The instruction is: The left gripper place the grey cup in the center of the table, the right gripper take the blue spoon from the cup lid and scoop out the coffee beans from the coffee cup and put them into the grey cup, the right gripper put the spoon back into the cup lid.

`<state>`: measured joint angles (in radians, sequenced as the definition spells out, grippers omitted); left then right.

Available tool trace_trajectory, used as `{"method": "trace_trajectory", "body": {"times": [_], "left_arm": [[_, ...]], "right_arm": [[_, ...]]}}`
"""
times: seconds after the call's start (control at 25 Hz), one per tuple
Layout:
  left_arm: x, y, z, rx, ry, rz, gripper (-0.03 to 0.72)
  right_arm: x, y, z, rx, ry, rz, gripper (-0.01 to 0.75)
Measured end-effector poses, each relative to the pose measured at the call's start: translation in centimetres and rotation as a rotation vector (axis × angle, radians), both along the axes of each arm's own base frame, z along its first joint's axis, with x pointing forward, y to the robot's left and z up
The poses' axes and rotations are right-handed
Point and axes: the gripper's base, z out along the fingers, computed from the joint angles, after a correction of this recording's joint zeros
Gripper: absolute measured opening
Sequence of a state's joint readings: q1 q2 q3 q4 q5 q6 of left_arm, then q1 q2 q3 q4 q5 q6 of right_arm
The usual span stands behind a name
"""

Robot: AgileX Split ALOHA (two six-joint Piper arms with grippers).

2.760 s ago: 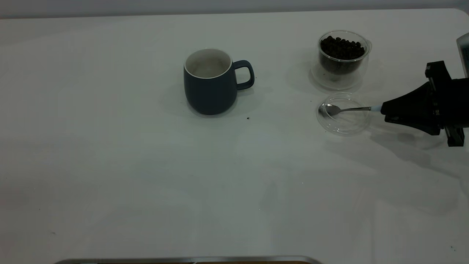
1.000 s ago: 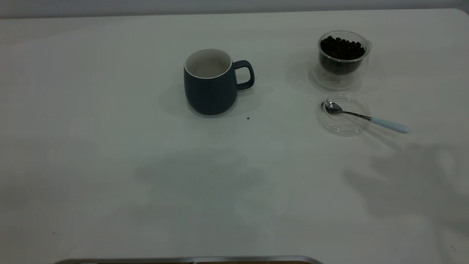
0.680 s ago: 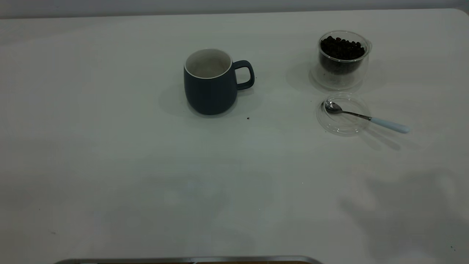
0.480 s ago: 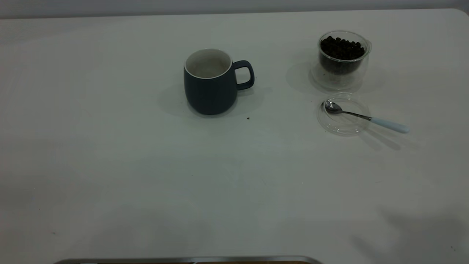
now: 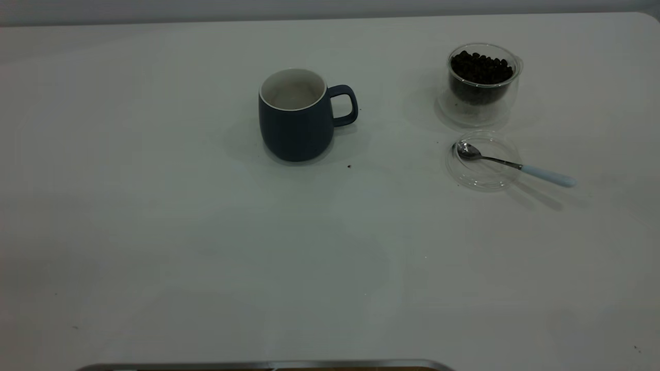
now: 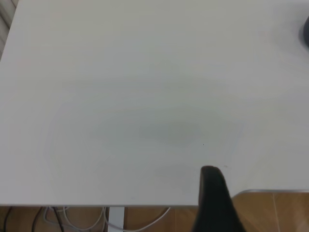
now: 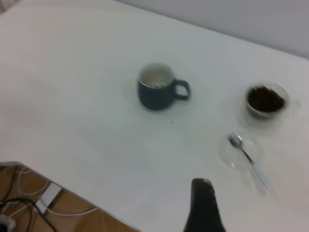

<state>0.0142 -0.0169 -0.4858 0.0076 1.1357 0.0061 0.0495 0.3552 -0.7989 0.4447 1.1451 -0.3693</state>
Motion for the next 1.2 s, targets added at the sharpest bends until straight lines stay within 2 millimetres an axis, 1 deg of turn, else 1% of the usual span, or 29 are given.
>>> {"method": "trace_trajectory", "body": {"times": [0.08, 0.16, 0.32, 0.52, 0.8, 0.96, 1.2], "left_arm": [[0.0, 0.0, 0.0, 0.0, 0.0, 0.0, 0.548], [0.0, 0.0, 0.0, 0.0, 0.0, 0.0, 0.548], [0.0, 0.0, 0.0, 0.0, 0.0, 0.0, 0.548], [0.0, 0.0, 0.0, 0.0, 0.0, 0.0, 0.548], [0.0, 0.0, 0.0, 0.0, 0.0, 0.0, 0.548], [0.0, 0.0, 0.0, 0.0, 0.0, 0.0, 0.548], [0.0, 0.0, 0.0, 0.002, 0.0, -0.002, 0.548]], "right_arm": [[-1.2, -0.5, -0.4, 0.005, 0.007, -0.066, 0.588], [-1.9, -1.1, -1.1, 0.002, 0.012, -0.138, 0.588], [-2.8, -2.3, -3.6, -0.044, 0.028, -0.265, 0.588], [-3.1, -2.9, -6.4, -0.077, 0.045, -0.329, 0.588], [-3.0, -3.2, -8.7, -0.084, -0.013, -0.358, 0.588], [-2.9, -3.3, -9.1, -0.091, -0.006, -0.329, 0.588], [-2.9, -3.3, -9.1, -0.086, -0.003, -0.326, 0.588]]}}
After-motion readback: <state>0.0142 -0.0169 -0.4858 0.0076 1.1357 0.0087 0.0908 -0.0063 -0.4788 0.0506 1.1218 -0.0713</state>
